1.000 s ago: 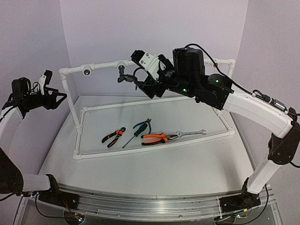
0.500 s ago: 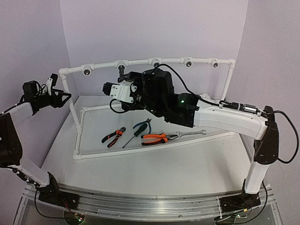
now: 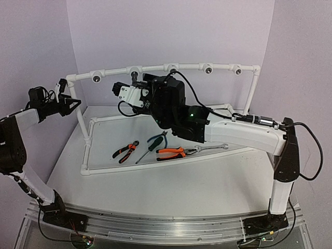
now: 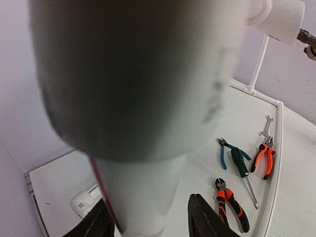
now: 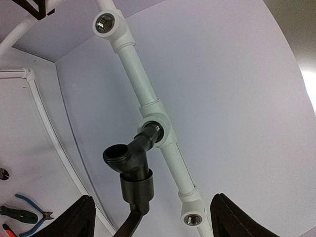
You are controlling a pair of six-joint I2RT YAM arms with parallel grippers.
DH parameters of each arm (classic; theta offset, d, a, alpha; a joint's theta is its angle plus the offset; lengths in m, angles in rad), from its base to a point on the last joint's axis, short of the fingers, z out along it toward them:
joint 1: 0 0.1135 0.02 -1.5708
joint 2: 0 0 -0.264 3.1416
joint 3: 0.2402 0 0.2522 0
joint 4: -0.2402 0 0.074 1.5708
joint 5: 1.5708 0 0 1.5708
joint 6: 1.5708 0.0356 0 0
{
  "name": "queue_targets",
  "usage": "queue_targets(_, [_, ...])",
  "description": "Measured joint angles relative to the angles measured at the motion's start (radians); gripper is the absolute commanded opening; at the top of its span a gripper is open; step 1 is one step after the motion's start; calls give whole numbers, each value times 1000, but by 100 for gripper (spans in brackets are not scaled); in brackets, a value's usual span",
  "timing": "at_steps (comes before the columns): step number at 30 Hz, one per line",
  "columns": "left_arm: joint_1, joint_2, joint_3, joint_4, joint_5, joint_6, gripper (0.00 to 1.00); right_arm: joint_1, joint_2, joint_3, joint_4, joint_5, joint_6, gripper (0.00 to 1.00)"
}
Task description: Install the water faucets
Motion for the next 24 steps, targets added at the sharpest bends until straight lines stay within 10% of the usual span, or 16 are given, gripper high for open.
queue_targets(11, [-6,-2,-1,-1,12,20,0,13,3,-25,63,56,-6,81])
queue_targets(24, [-17,-243,-157,-166,-55,38,0,49,-91,-180,27,111,37,80])
